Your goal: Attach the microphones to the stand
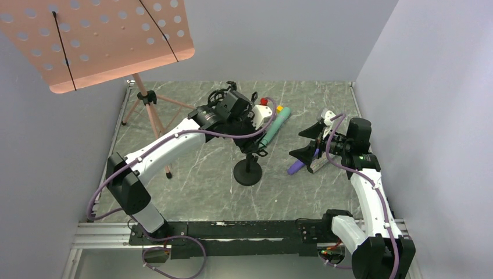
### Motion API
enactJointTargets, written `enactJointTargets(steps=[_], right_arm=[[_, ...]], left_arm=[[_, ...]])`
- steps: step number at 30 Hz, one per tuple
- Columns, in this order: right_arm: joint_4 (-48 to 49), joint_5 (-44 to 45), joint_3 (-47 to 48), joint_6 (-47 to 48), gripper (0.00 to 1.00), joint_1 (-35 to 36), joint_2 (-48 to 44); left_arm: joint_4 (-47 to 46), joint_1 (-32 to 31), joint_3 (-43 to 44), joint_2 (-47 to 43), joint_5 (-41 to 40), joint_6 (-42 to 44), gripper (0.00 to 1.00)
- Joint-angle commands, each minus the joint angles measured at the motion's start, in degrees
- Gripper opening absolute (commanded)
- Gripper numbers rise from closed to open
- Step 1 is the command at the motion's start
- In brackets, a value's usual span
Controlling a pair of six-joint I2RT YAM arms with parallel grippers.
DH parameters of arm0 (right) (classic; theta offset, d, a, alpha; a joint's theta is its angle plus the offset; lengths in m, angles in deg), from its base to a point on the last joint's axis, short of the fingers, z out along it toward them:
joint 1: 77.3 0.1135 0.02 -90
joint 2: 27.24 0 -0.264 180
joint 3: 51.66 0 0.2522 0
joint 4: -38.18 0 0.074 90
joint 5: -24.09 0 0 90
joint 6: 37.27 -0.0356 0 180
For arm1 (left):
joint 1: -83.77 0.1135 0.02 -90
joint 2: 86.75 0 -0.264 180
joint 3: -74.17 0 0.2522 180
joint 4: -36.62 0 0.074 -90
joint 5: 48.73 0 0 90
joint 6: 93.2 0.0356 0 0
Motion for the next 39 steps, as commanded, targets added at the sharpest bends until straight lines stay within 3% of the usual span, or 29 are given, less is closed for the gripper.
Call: enactJointTargets(steps=[1, 8, 15, 18, 20, 23, 26, 32, 39], right_arm=[[-0.2, -2.2, -0.1, 2.3, 1.00, 0.3, -1.2], [-1.5, -2.6, -0.2, 4.8, 1.00, 0.3, -1.4], [0.1, -1.9, -0.7, 2.9, 1.00, 0.3, -1.1], [5.2, 0.5, -1.7, -5.4, 1.00, 0.2, -0.5], [9.7, 5.1, -2.7, -12.5, 1.00, -0.4, -0.1], [15.2, 18.9, -3.7, -26.6, 1.00, -2.4, 0.7], [13.9, 33.1, -1.1, -35.5, 1.00, -3.2, 4.6], [8.8, 34.6, 7.5, -40.7, 0.99, -0.7, 18.7], [-0.6, 59.2, 21.2, -44.2, 1.00, 14.3, 35.8]], left_arm=[[-2.9, -0.3, 0.6, -5.7, -2.5, -4.3, 0.66], [-10.3, -0.3, -8.4, -17.5, -4.7, -9.2, 0.71], [-23.4, -0.3, -34.9, -37.5, -5.2, -16.9, 0.75], [-27.9, -0.2, -45.2, -46.9, -9.0, -21.8, 0.86], [-30.5, -0.1, -51.2, -52.9, -12.1, -25.4, 0.98], [-31.8, 0.2, -57.4, -60.2, -16.4, -30.2, 0.99], [-32.2, 0.3, -61.2, -65.3, -19.3, -34.6, 0.99], [-30.3, 0.4, -64.4, -69.5, -21.7, -39.7, 0.99], [-28.2, 0.4, -66.1, -71.5, -22.3, -44.5, 0.99]])
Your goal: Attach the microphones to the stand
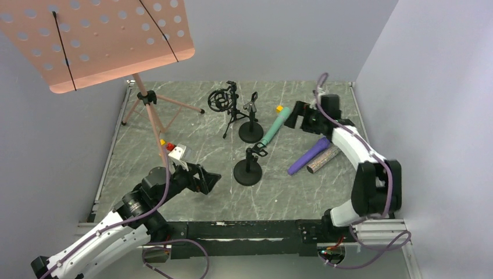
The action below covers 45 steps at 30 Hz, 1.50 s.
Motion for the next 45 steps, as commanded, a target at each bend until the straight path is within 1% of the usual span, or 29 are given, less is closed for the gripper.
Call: enactJointTargets(steps=[1, 3, 6, 9, 13, 18, 20, 26, 27, 30, 32, 34, 36, 38, 41, 45], right_arm=[[-7.9, 20.2, 11.9, -5.5, 1.00, 9.4, 10.0], [-9.7, 23.1, 15.6, -7.1, 1.00, 10.9, 15.2], [-9.4, 23.6, 18.8, -9.1, 1.00, 11.6, 21.5], [-9.6, 26.2, 21.5, -9.5, 0.99, 13.2, 25.5], [-10.0, 29.8, 23.8, -10.2, 0.96, 16.3, 29.1], [-10.7, 32.3, 25.8, -11.3, 0.87, 17.5, 32.2], [-11.3, 32.2, 26.8, -11.0, 0.80, 17.5, 33.9], [-11.6, 31.2, 27.6, -11.7, 0.75, 17.5, 36.4], [-11.4, 31.4, 27.3, -11.7, 0.74, 17.5, 36.3], [-9.9, 32.1, 25.0, -11.3, 0.64, 17.3, 35.2], [-9.1, 31.5, 23.0, -11.0, 0.56, 16.7, 34.0], [-8.2, 29.9, 21.1, -10.4, 0.48, 15.8, 32.8], [-7.0, 27.2, 19.1, -9.7, 0.36, 14.4, 31.3], [-5.5, 24.3, 16.6, -8.6, 0.28, 12.8, 29.0], [-2.7, 16.5, 12.8, -6.5, 0.23, 10.5, 22.9], [-1.0, 10.1, 9.2, -2.3, 0.18, 8.9, 14.0]], left_arm=[[0.2, 0.1, -0.3, -1.5, -2.4, -5.1, 0.99], [0.8, 0.2, -0.4, -2.1, -3.2, -6.0, 0.99], [1.5, 0.2, -0.6, -3.0, -3.8, -7.0, 0.99], [2.5, 0.2, -0.7, -3.8, -4.4, -7.7, 0.99], [3.3, 0.2, -1.0, -4.1, -5.2, -7.8, 0.99], [4.3, 0.1, -1.0, -3.9, -5.3, -8.1, 0.99], [4.4, 0.2, -1.1, -4.0, -5.3, -8.2, 0.99], [4.8, 0.1, -1.0, -4.6, -5.0, -8.4, 0.99], [4.8, 0.2, -0.9, -4.6, -4.9, -8.4, 0.99], [5.3, 0.2, -0.4, -4.6, -4.7, -8.6, 0.99], [5.0, 0.2, -0.4, -4.8, -4.4, -9.1, 0.99], [3.8, 0.1, -0.8, -4.9, -3.6, -9.6, 0.99], [2.2, 0.2, -1.3, -5.0, -2.5, -10.1, 0.99], [0.2, 0.2, -1.5, -4.8, -1.0, -10.7, 0.99], [-3.6, 0.2, -0.8, -4.0, 1.9, -11.6, 0.99], [-9.8, 0.1, 1.7, -1.6, 6.2, -13.1, 0.99]])
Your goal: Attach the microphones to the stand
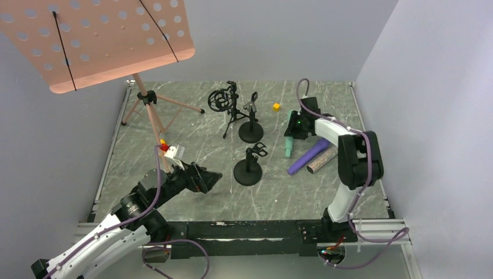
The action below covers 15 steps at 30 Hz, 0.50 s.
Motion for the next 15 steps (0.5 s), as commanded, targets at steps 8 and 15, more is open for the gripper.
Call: enactJointTargets(steps=[8, 15], right_arm=[[7.1, -26.3, -8.1, 17.0, 0.06, -5.1, -27.2], [10.3, -51.4, -11.1, 23.0, 0.05, -8.9, -39.9]], left_arm=[[-19.9, 0.2, 14.2, 15.8, 15.2, -3.0, 0.99], [-23.7, 0.1, 26.1, 30.5, 17.1, -1.1, 0.99]])
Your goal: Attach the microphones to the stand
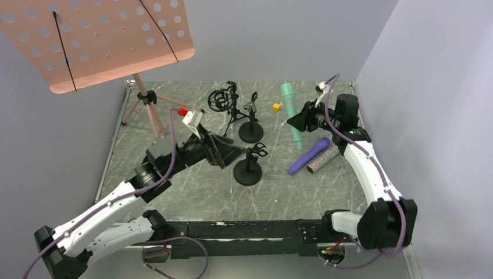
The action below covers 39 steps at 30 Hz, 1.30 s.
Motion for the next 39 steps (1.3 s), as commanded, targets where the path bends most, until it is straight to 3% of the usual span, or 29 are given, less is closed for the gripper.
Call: enactJointTargets(steps=[1, 6, 12, 20, 26, 31, 39], right_arm=[[6.2, -21.6, -1.9, 4.8, 0.05, -1.4, -6.6], [14.4, -35.4, -5.0, -0.6, 0.06, -1.5, -9.3], [26.1, -40.6, -8.9, -9.4, 0.07, -1.4, -10.3], [20.8, -43.4, -7.5, -4.7, 0.08, 0.2, -8.8], [19.6, -45.1, -7.1, -2.9, 0.09, 0.5, -8.3], [16.4, -45.2, -6.2, -0.4, 0.10, 0.6, -7.6], [18.9, -44.7, -7.0, -2.3, 0.11, 0.5, -6.6]], left_arm=[[-5.8, 0.1, 7.5, 8.0, 1.9, 1.3, 0.99], [-15.2, 0.1, 11.4, 18.4, 3.0, 0.2, 0.99], [-23.5, -0.6, 14.9, 29.0, 4.5, -1.0, 0.99], [-24.7, -2.1, 20.1, 36.8, 3.3, 1.2, 0.98], [-25.0, -2.2, 22.8, 39.6, 5.9, 1.0, 0.80], [-25.5, -2.4, 22.3, 40.0, 7.9, 0.9, 0.70], [-29.1, -2.9, 20.5, 40.4, 11.9, -0.9, 0.68]])
